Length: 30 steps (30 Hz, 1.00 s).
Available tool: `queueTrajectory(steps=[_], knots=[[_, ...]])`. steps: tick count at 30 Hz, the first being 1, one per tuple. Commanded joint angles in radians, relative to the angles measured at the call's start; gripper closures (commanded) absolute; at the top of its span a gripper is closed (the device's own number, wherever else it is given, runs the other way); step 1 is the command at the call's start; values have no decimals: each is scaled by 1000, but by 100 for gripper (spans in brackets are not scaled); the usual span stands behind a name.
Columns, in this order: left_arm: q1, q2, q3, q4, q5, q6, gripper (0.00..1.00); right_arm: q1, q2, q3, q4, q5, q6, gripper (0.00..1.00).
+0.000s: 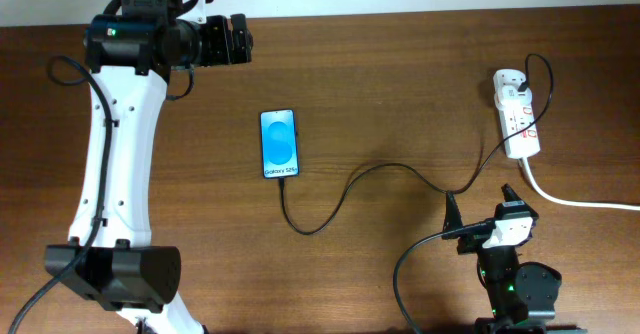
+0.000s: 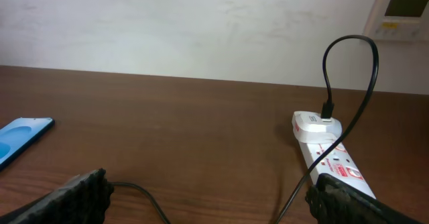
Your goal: Plug charger to phone and switch on socket
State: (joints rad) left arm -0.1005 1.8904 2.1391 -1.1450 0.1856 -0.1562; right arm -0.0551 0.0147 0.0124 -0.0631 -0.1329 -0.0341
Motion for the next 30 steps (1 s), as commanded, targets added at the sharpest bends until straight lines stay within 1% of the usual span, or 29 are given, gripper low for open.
queueTrajectory(steps=[1, 17, 20, 23, 28, 30], knots=[[3, 2, 3, -1, -3, 16, 1, 9, -11, -7, -2, -13, -3, 1], [3, 2, 3, -2, -3, 16, 0, 9, -11, -7, -2, -13, -3, 2], [3, 2, 3, -48, -4, 16, 1, 9, -11, -7, -2, -13, -3, 2], [3, -4, 3, -58, -42, 16, 1, 9, -11, -7, -2, -13, -3, 2], [4, -66, -23, -65, -131, 18, 1, 9, -11, -7, -2, -13, -3, 2], [11, -127, -84, -21, -129, 68, 0, 9, -11, -7, -2, -13, -3, 2]])
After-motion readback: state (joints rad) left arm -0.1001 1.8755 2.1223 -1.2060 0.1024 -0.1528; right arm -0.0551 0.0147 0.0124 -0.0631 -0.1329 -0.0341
